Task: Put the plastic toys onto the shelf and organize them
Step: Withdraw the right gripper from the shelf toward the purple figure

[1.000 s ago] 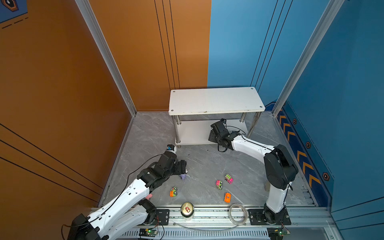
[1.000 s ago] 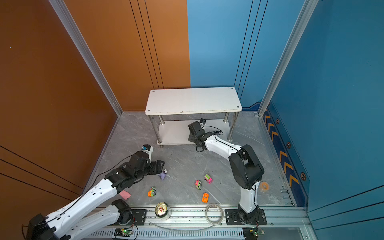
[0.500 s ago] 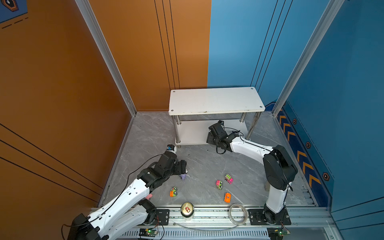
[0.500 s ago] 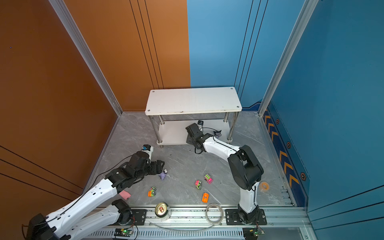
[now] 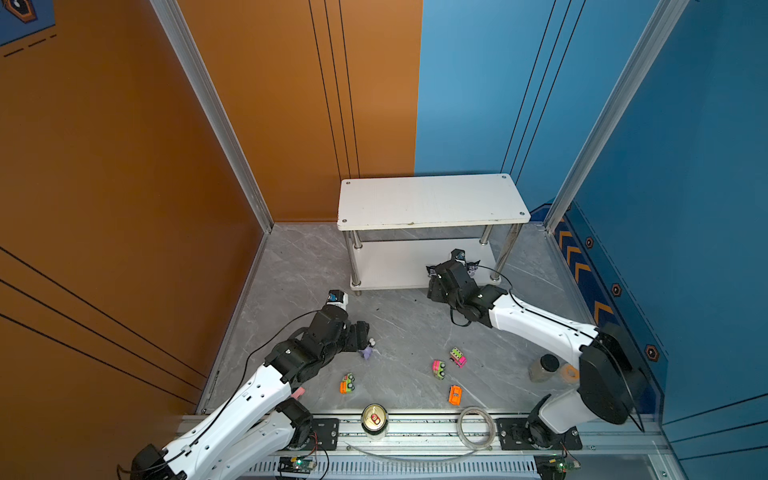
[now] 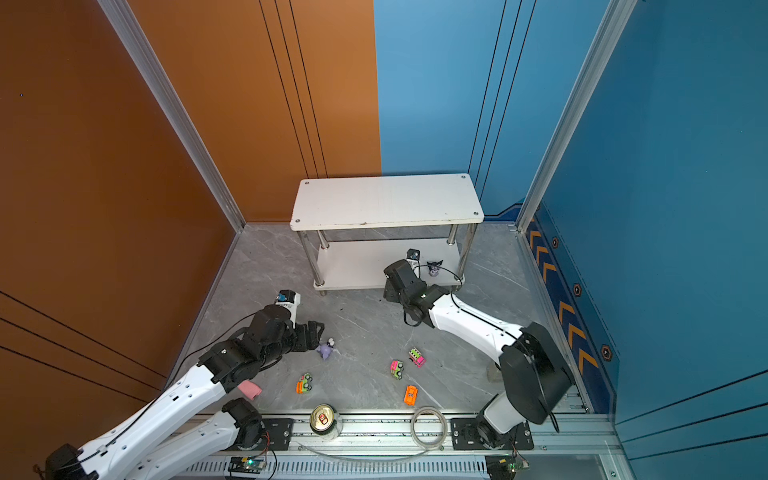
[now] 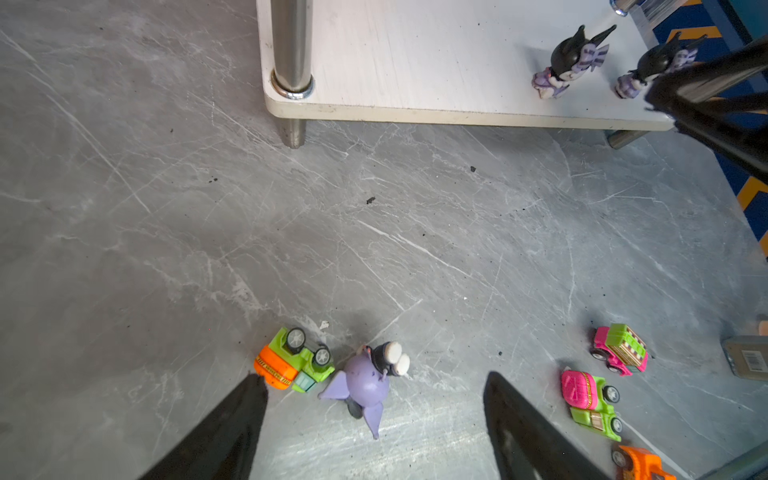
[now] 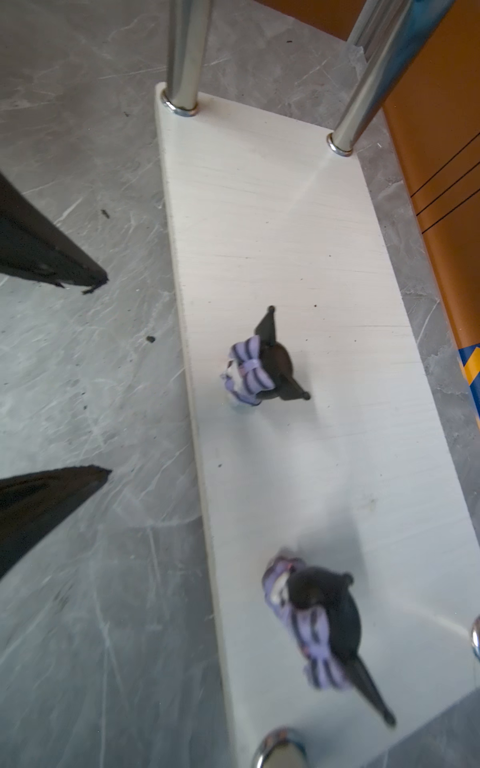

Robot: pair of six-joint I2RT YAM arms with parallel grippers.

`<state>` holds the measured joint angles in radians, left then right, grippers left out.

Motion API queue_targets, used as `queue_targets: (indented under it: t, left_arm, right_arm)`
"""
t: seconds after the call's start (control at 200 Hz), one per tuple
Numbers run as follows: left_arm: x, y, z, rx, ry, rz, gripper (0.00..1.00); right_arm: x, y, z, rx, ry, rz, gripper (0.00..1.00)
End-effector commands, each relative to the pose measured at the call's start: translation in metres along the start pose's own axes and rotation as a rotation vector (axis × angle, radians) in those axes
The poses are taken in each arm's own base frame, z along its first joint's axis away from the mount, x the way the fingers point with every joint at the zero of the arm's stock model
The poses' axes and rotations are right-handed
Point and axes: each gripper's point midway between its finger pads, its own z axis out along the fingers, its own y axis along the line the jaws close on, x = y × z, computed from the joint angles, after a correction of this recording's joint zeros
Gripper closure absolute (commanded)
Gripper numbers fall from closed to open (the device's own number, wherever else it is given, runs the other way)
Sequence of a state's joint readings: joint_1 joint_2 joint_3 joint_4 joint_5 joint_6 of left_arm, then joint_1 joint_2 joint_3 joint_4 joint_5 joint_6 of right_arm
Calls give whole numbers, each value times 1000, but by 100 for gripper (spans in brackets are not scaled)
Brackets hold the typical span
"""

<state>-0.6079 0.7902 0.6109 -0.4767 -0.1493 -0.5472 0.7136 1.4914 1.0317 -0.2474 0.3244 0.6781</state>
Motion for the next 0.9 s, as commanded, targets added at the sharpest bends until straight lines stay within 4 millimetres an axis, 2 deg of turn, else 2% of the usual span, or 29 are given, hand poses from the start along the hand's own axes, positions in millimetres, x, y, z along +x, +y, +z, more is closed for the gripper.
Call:
queue_targets:
  t: [0.0,0.055,0.065,0.095,0.17,0.27,0.34,0.411,0.481,0.526,0.576,0.651,0.706,0.771,0.896]
  left_arm:
    - [-4,10,-12,-43,-20,10,16]
    - [-2,13,-15,-52,-24,6,16]
    - [-2,14,-16,-51,-25,6,17]
    - [-1,15,-17,-54,-27,5,17]
    - [3,19,-19,-57,-28,-4,19]
    - [10,25,-18,-68,-24,-23,23]
    - [15,29,-16,-79,-20,-46,26]
    - [19,31,-14,-83,-11,-56,34]
    - [22,32,-14,-84,-5,-66,38]
    - [24,34,-14,-87,-3,-70,38]
    - [24,35,-14,-91,-4,-71,38]
    - [24,36,-15,-94,-6,-70,39]
    - [23,36,-16,-96,-9,-67,39]
    - [21,37,-17,-101,-9,-63,39]
    - [20,38,-16,-107,-4,-58,37]
  right_arm:
    - [20,-21,-18,56,-15,-110,36]
    - [32,-19,-25,13,1,-137,48]
    - [36,-16,-27,-9,9,-146,54]
    - [44,-9,-30,-54,22,-162,64]
    - [65,18,-36,-186,59,-232,75]
    - [93,61,-41,-345,129,-347,76]
    - [114,89,-40,-451,196,-398,69]
    - [132,116,-41,-558,260,-424,60]
    - [145,138,-44,-644,302,-433,53]
    - [152,147,-42,-672,331,-429,52]
    - [156,158,-41,-704,351,-419,58]
    - [160,171,-42,-745,360,-405,79]
    - [162,180,-43,-769,366,-405,88]
    - [167,187,-44,-785,383,-415,94]
    - [175,198,-41,-793,406,-436,98]
